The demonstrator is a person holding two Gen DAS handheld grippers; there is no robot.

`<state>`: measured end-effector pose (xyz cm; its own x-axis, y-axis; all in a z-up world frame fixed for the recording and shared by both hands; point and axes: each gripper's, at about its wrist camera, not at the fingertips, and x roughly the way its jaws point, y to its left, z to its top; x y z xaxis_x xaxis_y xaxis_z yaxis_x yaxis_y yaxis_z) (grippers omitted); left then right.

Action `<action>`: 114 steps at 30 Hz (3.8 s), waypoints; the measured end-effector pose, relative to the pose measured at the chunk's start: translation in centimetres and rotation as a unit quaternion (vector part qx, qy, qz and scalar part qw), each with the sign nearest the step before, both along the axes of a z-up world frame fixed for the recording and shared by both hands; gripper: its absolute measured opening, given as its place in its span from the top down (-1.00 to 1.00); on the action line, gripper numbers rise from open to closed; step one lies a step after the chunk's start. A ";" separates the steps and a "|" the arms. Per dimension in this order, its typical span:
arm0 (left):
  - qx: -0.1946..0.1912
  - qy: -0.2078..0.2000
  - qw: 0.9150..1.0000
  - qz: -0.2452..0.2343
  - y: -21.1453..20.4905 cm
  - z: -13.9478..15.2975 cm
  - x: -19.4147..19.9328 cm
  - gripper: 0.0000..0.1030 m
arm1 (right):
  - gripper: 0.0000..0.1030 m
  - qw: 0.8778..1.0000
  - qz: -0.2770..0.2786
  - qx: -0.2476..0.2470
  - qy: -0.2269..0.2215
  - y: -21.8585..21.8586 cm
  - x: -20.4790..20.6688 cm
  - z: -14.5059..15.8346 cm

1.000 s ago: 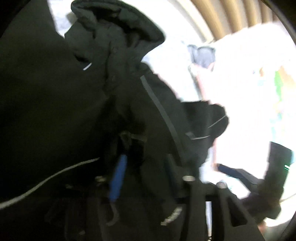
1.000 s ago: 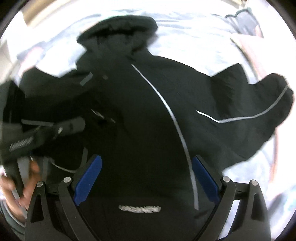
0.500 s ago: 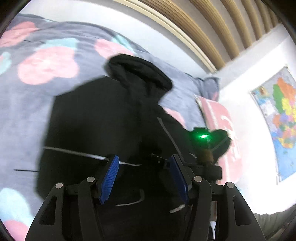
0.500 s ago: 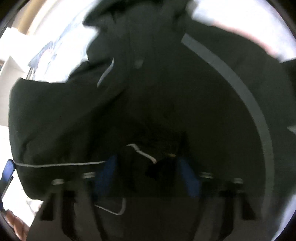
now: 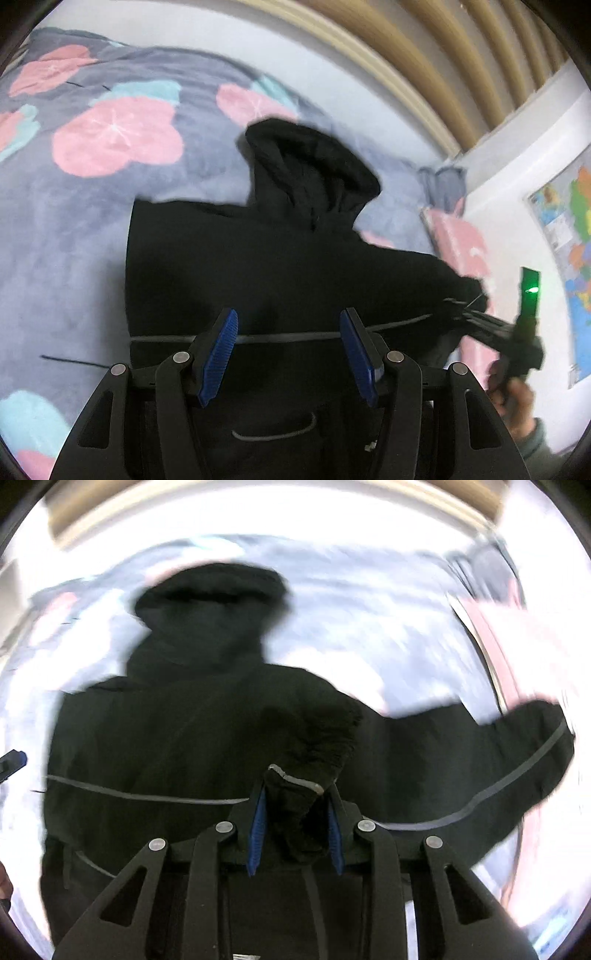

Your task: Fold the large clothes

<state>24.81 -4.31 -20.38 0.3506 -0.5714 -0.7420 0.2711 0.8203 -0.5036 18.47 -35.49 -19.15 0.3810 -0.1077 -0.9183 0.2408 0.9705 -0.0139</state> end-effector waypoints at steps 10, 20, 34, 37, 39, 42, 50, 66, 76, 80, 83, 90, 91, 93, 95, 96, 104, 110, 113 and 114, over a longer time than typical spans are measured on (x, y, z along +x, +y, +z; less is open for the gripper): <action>0.120 0.054 0.991 0.018 -3.4 -10.6 3.3 -0.14 | 0.26 0.994 -0.049 0.069 0.076 -4.4 -1.0 -10.6; 0.075 0.018 0.997 0.013 -2.7 -3.8 0.8 -0.14 | -0.19 0.996 -0.025 0.074 -0.030 -4.2 -4.6 -1.4; 0.248 0.069 0.966 0.009 -9.0 -10.5 -0.2 -0.25 | -0.19 0.996 0.019 -0.003 0.082 -0.2 -2.2 -11.4; 0.257 0.066 0.964 0.014 -9.8 -9.8 -0.5 -0.25 | -0.19 0.997 0.026 0.000 0.079 -0.3 -2.6 -11.2; 0.237 0.071 0.969 0.011 -10.1 -8.9 -1.1 -0.25 | -0.18 0.997 0.032 0.004 0.077 -0.5 -3.3 -9.9; 0.230 0.061 0.971 -0.002 -10.8 -7.4 -2.4 -0.25 | -0.18 0.997 0.030 0.052 0.039 -1.3 -5.1 -6.9; 0.219 0.042 0.974 -0.047 -14.8 -5.3 -5.5 -0.26 | -0.19 0.997 -0.053 0.050 -0.022 -11.7 -10.7 -1.1; 0.202 0.002 0.966 -0.158 -26.2 -3.2 -6.4 -0.26 | -0.25 0.967 -0.239 0.008 -0.084 -37.6 -10.1 3.2; 0.159 -0.023 0.964 -0.214 -32.8 -2.2 -4.5 -0.26 | -0.35 0.966 -0.251 0.032 -0.047 -40.4 -5.3 -2.0; 0.160 -0.013 0.958 -0.236 -35.1 -3.4 -4.1 -0.26 | -0.42 0.969 -0.242 0.022 -0.038 -39.9 -4.6 -2.9; 0.156 -0.003 0.956 -0.250 -36.5 -4.2 -4.0 -0.25 | 0.52 0.979 -0.202 0.028 -0.021 -38.4 -4.5 -2.8; 0.114 0.009 0.953 -0.279 -39.9 -4.6 -4.7 -0.25 | 0.64 0.973 -0.210 -0.074 -0.067 -37.1 -11.5 4.5; 0.108 0.010 0.953 -0.283 -40.5 -4.6 -4.9 -0.25 | 0.64 0.968 -0.225 -0.087 -0.070 -37.6 -12.8 5.2; 0.098 0.018 0.952 -0.290 -41.8 -5.2 -5.3 -0.25 | 0.64 0.959 -0.258 -0.094 -0.071 -39.1 -15.2 5.7; 0.099 0.032 0.948 -0.301 -43.1 -6.5 -5.7 -0.25 | 0.64 0.956 -0.282 -0.059 -0.059 -40.7 -16.9 4.3; 0.110 0.038 0.946 -0.304 -43.7 -7.3 -5.9 -0.25 | 0.64 0.955 -0.290 -0.045 -0.049 -41.3 -17.2 3.3; 0.119 0.025 0.941 -0.317 -43.3 -7.3 -6.4 -0.25 | 0.64 0.940 -0.339 0.018 -0.014 -43.4 -17.7 -1.9; 0.083 -0.014 0.959 -0.270 -34.7 -2.0 -6.1 -0.25 | 0.64 0.959 -0.279 0.021 -0.048 -38.7 -15.6 1.2; 0.088 -0.023 0.969 -0.229 -29.2 -0.4 -6.3 -0.25 | 0.64 0.972 -0.225 0.011 -0.070 -34.3 -13.5 3.4; 0.093 -0.024 0.972 -0.212 -27.1 0.0 -6.2 -0.25 | 0.64 0.976 -0.202 0.011 -0.076 -32.1 -12.3 4.2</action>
